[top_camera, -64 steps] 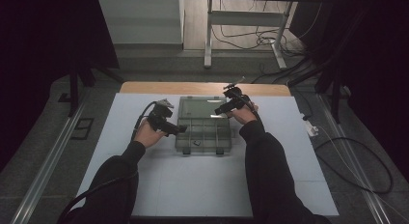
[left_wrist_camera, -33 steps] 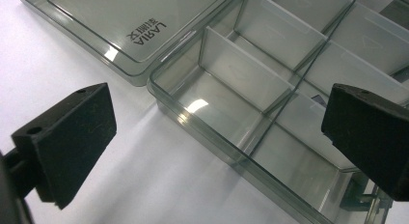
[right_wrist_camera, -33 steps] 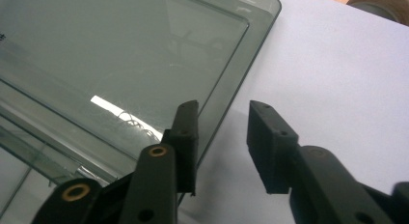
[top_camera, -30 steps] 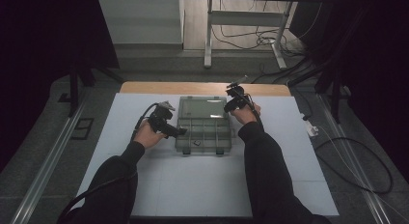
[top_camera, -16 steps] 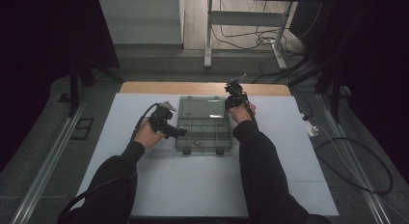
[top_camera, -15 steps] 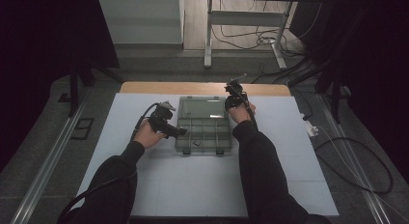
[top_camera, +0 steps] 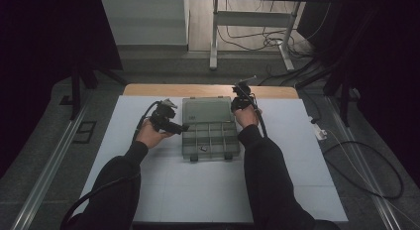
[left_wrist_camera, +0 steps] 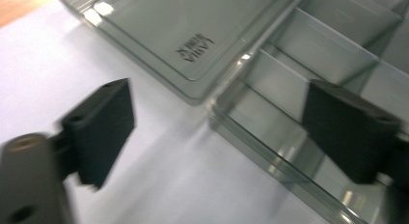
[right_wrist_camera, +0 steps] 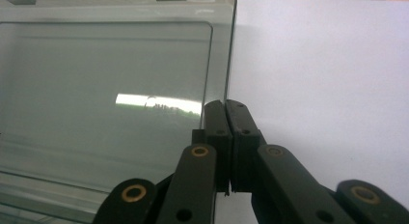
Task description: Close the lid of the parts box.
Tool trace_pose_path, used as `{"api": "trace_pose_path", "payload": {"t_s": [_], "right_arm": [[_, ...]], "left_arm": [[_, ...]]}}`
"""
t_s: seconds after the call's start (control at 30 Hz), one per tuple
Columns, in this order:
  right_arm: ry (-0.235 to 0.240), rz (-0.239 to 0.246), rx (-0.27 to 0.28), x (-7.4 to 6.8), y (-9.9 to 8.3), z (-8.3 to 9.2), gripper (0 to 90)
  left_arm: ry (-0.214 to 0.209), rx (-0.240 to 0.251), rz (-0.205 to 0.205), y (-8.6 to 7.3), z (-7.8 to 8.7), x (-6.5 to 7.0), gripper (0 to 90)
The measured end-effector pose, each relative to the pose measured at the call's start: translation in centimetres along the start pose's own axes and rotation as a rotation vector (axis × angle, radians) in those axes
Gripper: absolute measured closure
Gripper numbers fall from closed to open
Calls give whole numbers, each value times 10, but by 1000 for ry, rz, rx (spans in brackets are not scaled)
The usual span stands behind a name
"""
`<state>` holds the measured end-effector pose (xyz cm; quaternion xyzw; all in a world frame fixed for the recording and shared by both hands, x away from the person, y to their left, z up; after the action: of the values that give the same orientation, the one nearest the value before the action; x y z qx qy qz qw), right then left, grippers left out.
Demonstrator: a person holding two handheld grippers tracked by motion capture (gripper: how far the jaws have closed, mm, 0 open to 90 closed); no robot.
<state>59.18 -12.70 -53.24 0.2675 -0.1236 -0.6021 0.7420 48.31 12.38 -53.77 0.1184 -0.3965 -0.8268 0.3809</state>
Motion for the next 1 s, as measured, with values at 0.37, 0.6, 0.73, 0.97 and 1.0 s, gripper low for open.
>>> {"api": "trace_pose_path", "payload": {"t_s": [0.37,0.6,0.73,0.97,1.0], "right_arm": [[20,-1,70,1,-1,11,881],[34,-14,108,3,-4,18,880],[38,-6,132,3,-5,22,880],[45,-6,163,3,-7,27,880],[45,-5,168,2,-7,28,881]], "left_arm": [[40,26,68,10,-6,-21,737],[84,18,113,14,-17,-30,892],[101,-5,133,10,-23,-36,893],[108,-28,154,4,-40,-42,892],[105,-31,151,4,-42,-42,892]]}}
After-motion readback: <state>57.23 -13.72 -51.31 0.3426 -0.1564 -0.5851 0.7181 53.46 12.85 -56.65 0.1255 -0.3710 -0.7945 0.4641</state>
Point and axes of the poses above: each handheld gripper's, and its own axes: z roughly backward along the jaws, y roughly out of its top, x roughly to its right, the point moved 6 cm from there along -z, roughly forward along the jaws, and after that the axes turned 6 degrees about x, right-handed, at the moved point
